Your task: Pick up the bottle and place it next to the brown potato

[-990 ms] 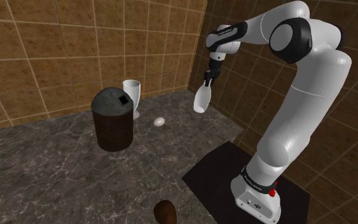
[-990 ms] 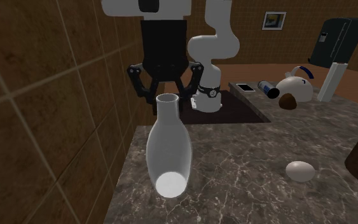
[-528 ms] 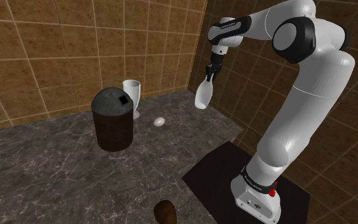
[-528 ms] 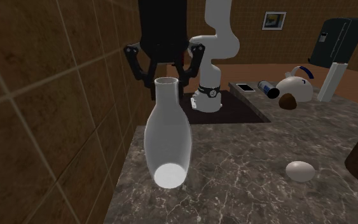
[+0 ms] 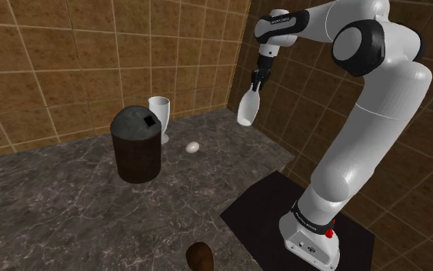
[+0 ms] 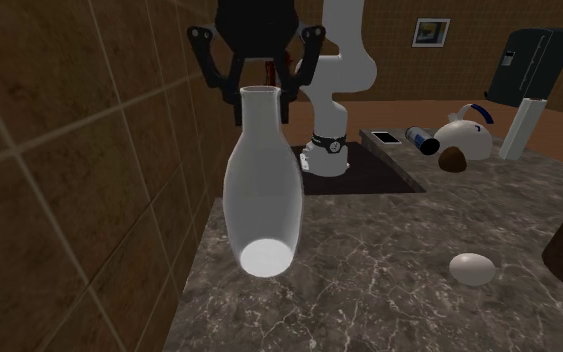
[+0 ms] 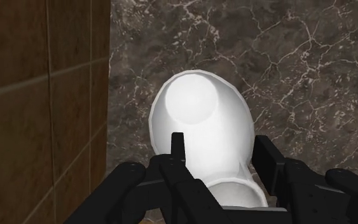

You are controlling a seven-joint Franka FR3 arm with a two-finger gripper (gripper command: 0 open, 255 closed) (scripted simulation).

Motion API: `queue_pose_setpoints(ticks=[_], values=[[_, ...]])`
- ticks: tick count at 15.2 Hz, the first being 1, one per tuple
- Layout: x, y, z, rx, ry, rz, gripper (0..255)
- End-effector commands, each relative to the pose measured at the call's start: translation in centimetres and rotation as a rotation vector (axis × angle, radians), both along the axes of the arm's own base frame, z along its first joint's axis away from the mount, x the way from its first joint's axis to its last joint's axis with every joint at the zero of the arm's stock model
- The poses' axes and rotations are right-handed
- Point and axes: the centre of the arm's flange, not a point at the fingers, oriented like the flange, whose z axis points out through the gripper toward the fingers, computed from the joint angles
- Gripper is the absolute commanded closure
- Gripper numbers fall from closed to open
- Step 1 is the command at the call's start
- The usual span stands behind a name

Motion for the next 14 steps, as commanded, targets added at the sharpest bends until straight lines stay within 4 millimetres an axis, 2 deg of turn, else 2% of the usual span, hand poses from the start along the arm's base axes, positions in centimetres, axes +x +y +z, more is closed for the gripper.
queue_pose_setpoints(ticks=[1, 12, 14], values=[[0.0, 0.0, 1.1, 0.0, 0.0, 0.0, 255], [0.0, 0.0, 6.6, 0.0, 0.0, 0.0, 255], [-0.6, 2.5, 7.2, 0.0, 0.0, 0.0, 255]])
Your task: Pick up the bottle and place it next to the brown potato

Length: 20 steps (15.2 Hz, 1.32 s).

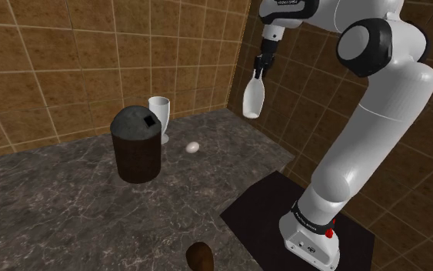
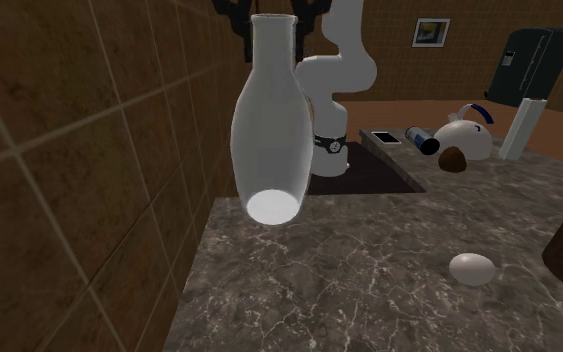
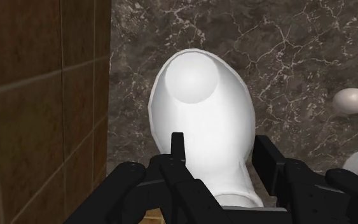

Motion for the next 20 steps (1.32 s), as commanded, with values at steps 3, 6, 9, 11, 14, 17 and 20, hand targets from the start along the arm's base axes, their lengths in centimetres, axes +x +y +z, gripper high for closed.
queue_pose_setpoints(ticks=[3, 6, 9, 11, 14, 17, 20], values=[[-1.4, 4.6, 1.2, 0.0, 0.0, -0.001, 255], [-2.4, 8.3, 2.0, 0.0, 0.0, -0.001, 255], [-3.3, 12.1, 2.9, 0.0, 0.0, -0.001, 255], [-4.0, 14.6, 3.5, 0.0, 0.0, -0.001, 255], [-5.0, 18.3, 4.4, 0.0, 0.0, -0.001, 255], [-6.0, 22.0, 5.2, 0.0, 0.0, -0.001, 255], [-7.0, 25.8, 6.1, 0.0, 0.0, -0.001, 255]])
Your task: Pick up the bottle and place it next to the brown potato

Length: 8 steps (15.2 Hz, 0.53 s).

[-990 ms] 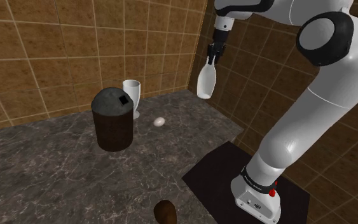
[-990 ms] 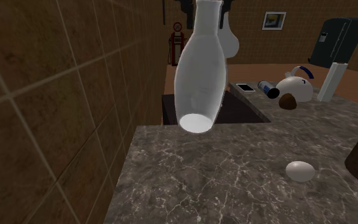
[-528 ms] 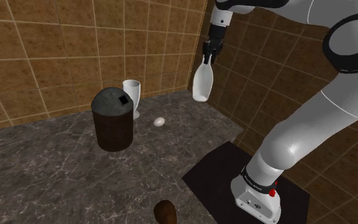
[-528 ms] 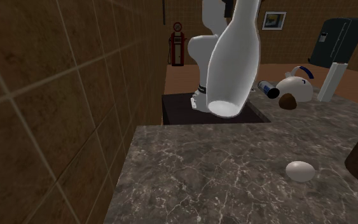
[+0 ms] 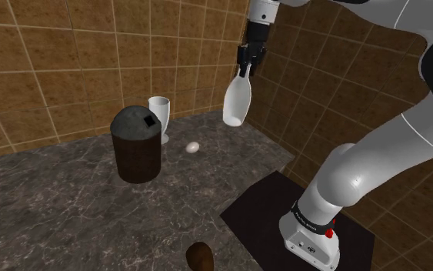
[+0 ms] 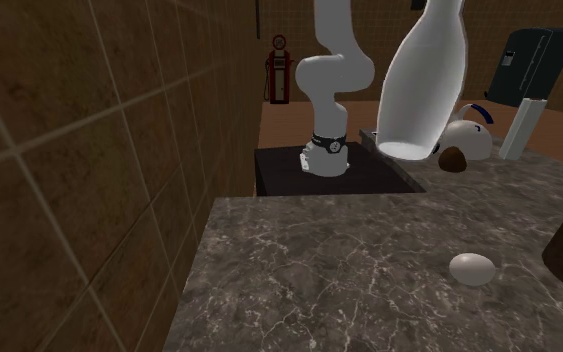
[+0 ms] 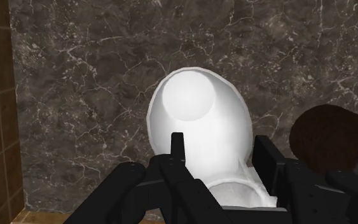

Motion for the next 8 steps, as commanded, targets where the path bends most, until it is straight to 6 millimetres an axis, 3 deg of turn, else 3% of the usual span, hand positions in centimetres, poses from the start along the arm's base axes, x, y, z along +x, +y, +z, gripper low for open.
queue_pose_setpoints(ticks=[1, 8], values=[[-0.7, 2.4, 0.4, 0.0, 0.0, -0.001, 255], [-3.0, 11.1, 2.4, 0.0, 0.0, -0.001, 255]])
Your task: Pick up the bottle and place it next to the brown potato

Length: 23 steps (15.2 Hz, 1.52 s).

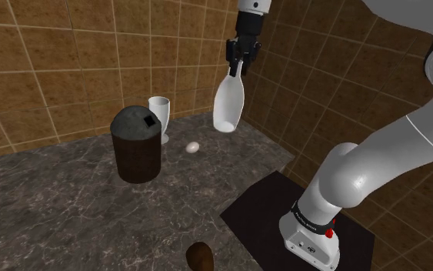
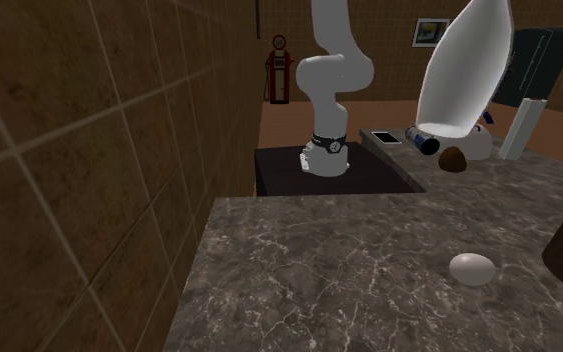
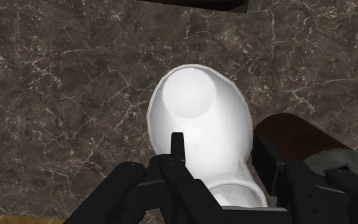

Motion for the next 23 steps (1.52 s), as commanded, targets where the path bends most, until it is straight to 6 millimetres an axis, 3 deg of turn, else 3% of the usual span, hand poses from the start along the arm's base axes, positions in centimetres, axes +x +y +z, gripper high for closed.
queue_pose_setpoints(ticks=[1, 23], values=[[-0.9, 2.7, 0.5, 0.0, 0.0, -0.002, 255], [-8.1, 30.1, 6.9, 0.0, 0.0, -0.002, 255]])
